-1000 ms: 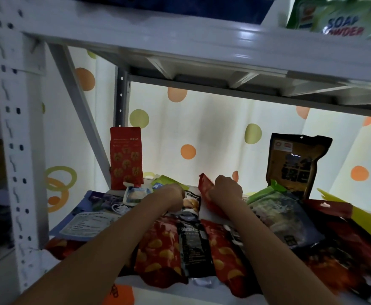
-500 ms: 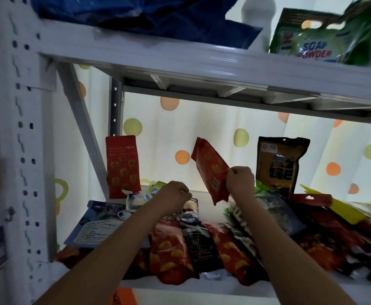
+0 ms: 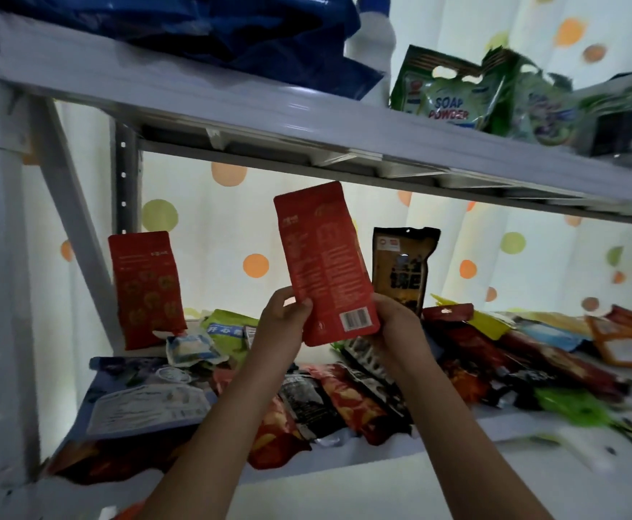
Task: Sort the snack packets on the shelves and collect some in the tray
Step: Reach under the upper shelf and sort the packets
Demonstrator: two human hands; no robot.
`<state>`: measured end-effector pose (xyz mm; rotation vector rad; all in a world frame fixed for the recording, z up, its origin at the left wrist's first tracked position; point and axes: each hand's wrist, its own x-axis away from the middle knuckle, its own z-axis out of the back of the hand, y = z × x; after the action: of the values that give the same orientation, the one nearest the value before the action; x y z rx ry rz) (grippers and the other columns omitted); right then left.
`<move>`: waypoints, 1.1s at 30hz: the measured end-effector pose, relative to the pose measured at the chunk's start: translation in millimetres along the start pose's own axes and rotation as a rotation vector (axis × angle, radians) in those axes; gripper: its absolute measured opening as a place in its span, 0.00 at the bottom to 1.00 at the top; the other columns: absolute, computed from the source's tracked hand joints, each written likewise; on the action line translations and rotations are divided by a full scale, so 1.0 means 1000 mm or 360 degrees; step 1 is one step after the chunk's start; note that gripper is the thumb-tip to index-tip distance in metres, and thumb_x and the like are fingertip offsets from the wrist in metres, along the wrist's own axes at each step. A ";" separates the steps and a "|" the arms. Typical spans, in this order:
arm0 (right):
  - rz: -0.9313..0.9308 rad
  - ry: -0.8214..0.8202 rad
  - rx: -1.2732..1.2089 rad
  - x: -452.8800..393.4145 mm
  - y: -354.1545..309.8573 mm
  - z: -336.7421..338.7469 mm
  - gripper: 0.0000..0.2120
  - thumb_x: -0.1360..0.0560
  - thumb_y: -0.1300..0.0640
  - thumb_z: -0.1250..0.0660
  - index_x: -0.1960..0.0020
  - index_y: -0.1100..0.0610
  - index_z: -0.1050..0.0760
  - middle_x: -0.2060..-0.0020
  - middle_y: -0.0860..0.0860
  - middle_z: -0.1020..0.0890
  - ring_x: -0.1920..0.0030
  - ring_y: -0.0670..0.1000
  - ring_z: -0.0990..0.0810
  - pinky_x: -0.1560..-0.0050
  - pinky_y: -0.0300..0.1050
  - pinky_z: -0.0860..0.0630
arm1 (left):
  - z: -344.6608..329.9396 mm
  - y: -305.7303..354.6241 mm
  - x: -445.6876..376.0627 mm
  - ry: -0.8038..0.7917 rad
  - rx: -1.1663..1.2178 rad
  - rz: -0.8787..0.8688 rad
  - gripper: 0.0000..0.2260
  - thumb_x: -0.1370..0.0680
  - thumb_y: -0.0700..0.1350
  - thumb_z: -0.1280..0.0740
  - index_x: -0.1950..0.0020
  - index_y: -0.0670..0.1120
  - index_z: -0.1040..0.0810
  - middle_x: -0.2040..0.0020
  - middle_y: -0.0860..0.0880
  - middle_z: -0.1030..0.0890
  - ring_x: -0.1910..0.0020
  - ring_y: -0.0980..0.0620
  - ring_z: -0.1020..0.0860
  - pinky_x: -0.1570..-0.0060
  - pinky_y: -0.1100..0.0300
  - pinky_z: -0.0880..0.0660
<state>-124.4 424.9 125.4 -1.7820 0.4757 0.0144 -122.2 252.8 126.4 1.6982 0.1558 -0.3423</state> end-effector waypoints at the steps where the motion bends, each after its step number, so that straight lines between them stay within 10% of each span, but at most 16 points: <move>1: 0.0032 0.0015 0.0046 0.009 -0.003 0.002 0.13 0.19 0.58 0.37 0.44 0.68 0.21 0.48 0.67 0.18 0.54 0.60 0.18 0.54 0.52 0.21 | -0.003 0.003 0.010 0.0016 0.0015 -0.0066 0.09 0.19 0.48 0.37 0.39 0.52 0.27 0.48 0.51 0.18 0.52 0.56 0.18 0.53 0.57 0.21; 11: 0.0360 0.0161 0.0212 0.109 -0.025 0.027 0.02 0.21 0.61 0.34 0.49 0.59 0.25 0.54 0.56 0.16 0.55 0.59 0.15 0.57 0.60 0.17 | -0.052 0.009 0.117 0.0281 0.0030 -0.0326 0.16 0.24 0.44 0.29 0.40 0.54 0.29 0.47 0.55 0.18 0.52 0.60 0.18 0.54 0.62 0.22; 20: 0.0091 0.0006 -0.0050 0.217 -0.020 0.094 0.08 0.21 0.52 0.34 0.44 0.53 0.21 0.51 0.53 0.15 0.52 0.53 0.14 0.55 0.46 0.17 | -0.100 -0.010 0.226 0.0448 0.0091 -0.0111 0.13 0.25 0.41 0.28 0.42 0.51 0.26 0.51 0.54 0.16 0.55 0.58 0.16 0.60 0.67 0.22; 29: -0.0214 0.0208 -0.0230 0.307 0.012 0.180 0.10 0.23 0.55 0.31 0.46 0.60 0.23 0.52 0.59 0.16 0.59 0.52 0.16 0.62 0.45 0.20 | -0.128 -0.046 0.316 0.0069 -0.0078 0.0049 0.08 0.21 0.43 0.33 0.43 0.48 0.25 0.47 0.50 0.16 0.49 0.54 0.17 0.51 0.60 0.21; 33: -0.0174 0.0365 -0.0248 0.350 0.036 0.216 0.10 0.23 0.61 0.31 0.42 0.59 0.22 0.47 0.57 0.16 0.47 0.60 0.17 0.49 0.55 0.18 | -0.145 -0.074 0.341 -0.0009 -0.0182 0.0170 0.04 0.20 0.44 0.34 0.46 0.47 0.24 0.48 0.50 0.16 0.49 0.52 0.17 0.50 0.56 0.21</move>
<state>235.6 511.4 -56.0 -1.9713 0.5520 -0.2373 198.3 375.6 -31.8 1.5855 0.0788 -0.2540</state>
